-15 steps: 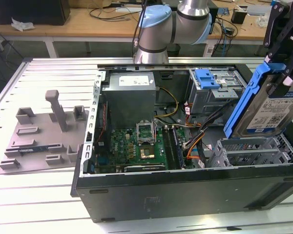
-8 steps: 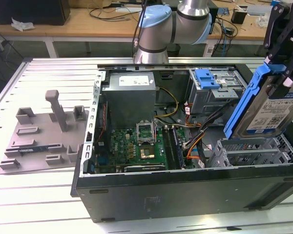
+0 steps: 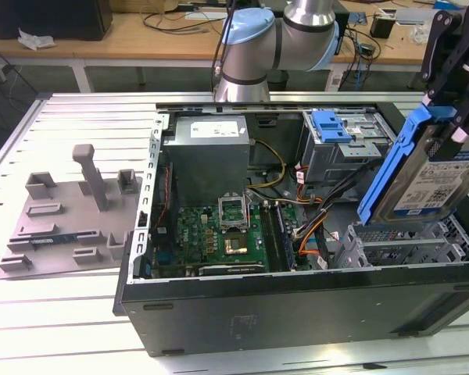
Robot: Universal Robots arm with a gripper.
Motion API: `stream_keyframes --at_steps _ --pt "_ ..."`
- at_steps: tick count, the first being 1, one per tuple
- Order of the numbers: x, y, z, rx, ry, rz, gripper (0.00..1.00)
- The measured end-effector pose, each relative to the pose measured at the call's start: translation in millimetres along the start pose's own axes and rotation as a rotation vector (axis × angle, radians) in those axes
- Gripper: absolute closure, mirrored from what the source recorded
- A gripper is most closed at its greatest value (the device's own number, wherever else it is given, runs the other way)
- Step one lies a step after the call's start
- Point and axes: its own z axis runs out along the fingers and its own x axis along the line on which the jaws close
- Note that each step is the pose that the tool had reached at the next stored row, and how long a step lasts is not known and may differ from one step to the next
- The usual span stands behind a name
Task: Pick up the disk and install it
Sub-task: 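Insert the disk into the insertion slot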
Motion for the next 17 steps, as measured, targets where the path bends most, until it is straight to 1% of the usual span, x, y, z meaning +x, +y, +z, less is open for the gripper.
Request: stream_keyframes --at_steps 4,17 --pt "0.4 -0.1 1.4 0.0 0.0001 0.0 0.63" --pt "5.4 -0.3 6.8 0.0 0.0003 -0.002 0.63"
